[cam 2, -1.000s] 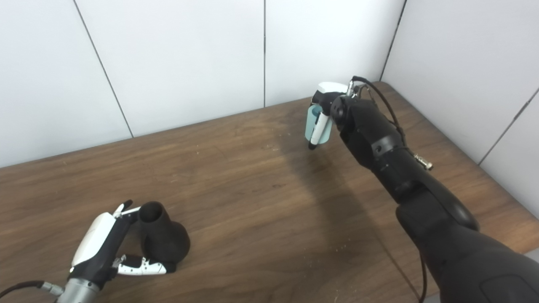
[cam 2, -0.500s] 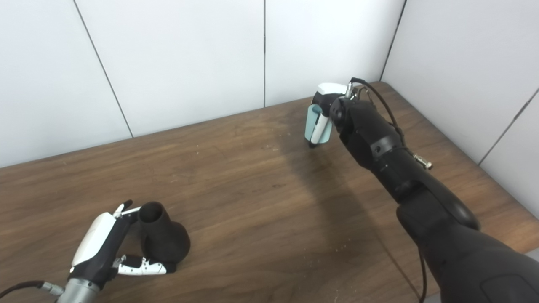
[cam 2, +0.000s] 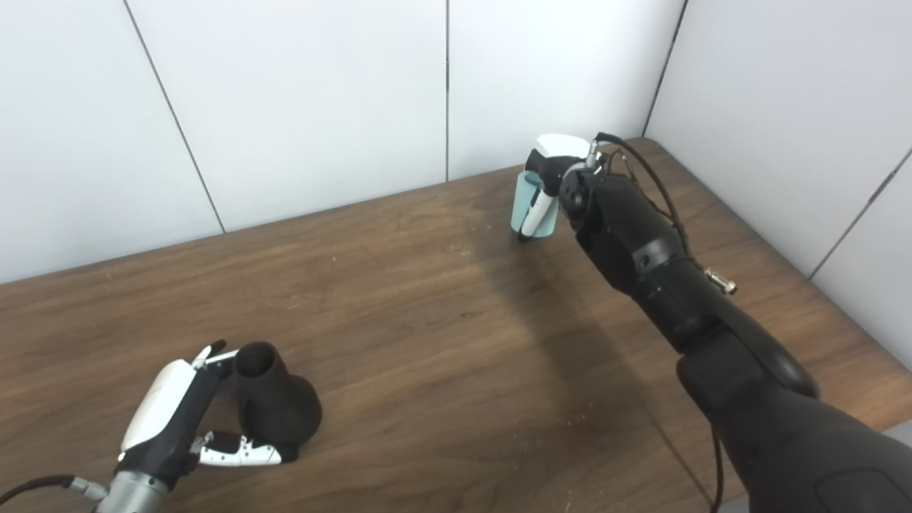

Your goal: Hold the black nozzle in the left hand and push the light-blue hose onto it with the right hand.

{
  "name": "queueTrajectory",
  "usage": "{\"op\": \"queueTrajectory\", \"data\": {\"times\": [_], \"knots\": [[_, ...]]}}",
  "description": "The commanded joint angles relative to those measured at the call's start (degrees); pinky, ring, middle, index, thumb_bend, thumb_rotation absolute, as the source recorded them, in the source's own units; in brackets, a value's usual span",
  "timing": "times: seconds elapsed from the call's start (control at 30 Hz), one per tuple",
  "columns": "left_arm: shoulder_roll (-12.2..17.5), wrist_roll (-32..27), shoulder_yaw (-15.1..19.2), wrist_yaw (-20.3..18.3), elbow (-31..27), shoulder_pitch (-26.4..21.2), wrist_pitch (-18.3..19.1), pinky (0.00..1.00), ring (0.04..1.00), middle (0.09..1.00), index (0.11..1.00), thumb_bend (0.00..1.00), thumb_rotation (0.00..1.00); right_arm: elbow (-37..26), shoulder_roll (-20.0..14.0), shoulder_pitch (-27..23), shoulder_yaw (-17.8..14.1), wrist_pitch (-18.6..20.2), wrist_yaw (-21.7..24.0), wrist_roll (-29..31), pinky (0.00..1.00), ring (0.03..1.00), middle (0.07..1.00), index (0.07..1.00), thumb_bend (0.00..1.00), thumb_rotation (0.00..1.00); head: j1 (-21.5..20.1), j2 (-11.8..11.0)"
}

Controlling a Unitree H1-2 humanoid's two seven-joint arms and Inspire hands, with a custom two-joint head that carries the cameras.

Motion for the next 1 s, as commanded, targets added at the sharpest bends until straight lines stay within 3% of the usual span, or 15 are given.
{"op": "queueTrajectory", "data": {"times": [0.0,0.33,0.47,0.73,0.97], "knots": [[1.06,0.80,-2.30,-4.87,1.80,2.52,1.91,0.98,0.680,0.502,0.474,0.52,0.00,-1.66,-2.12,-2.27,-0.68,-1.67,-3.34,-0.58,0.32,0.418,0.502,0.484,0.50,0.00,-0.03,0.03],[0.74,1.43,-2.70,-4.95,1.17,2.55,2.72,0.98,0.680,0.504,0.472,0.52,0.00,-10.58,-2.49,-1.22,-0.98,0.69,-0.85,-0.61,0.32,0.425,0.505,0.486,0.50,0.00,3.01,0.62],[0.18,1.63,-3.12,-4.87,0.96,2.55,3.50,0.98,0.680,0.505,0.471,0.52,0.00,-17.78,-2.46,0.42,-1.57,1.58,1.37,-0.42,0.31,0.427,0.514,0.501,0.50,0.00,4.75,0.89],[-1.58,4.13,-4.96,-5.53,-0.26,2.43,7.02,0.98,0.683,0.521,0.460,0.52,0.00,-33.25,-1.17,5.59,-3.68,1.98,6.39,1.16,0.30,0.420,0.521,0.512,0.50,0.00,12.85,1.34],[-3.04,6.02,-6.61,-5.80,-1.15,2.15,10.15,0.98,0.684,0.525,0.457,0.52,0.00,-44.55,1.79,8.82,-7.47,2.17,13.86,3.35,0.31,0.422,0.503,0.493,0.50,0.00,16.91,1.29]]}}
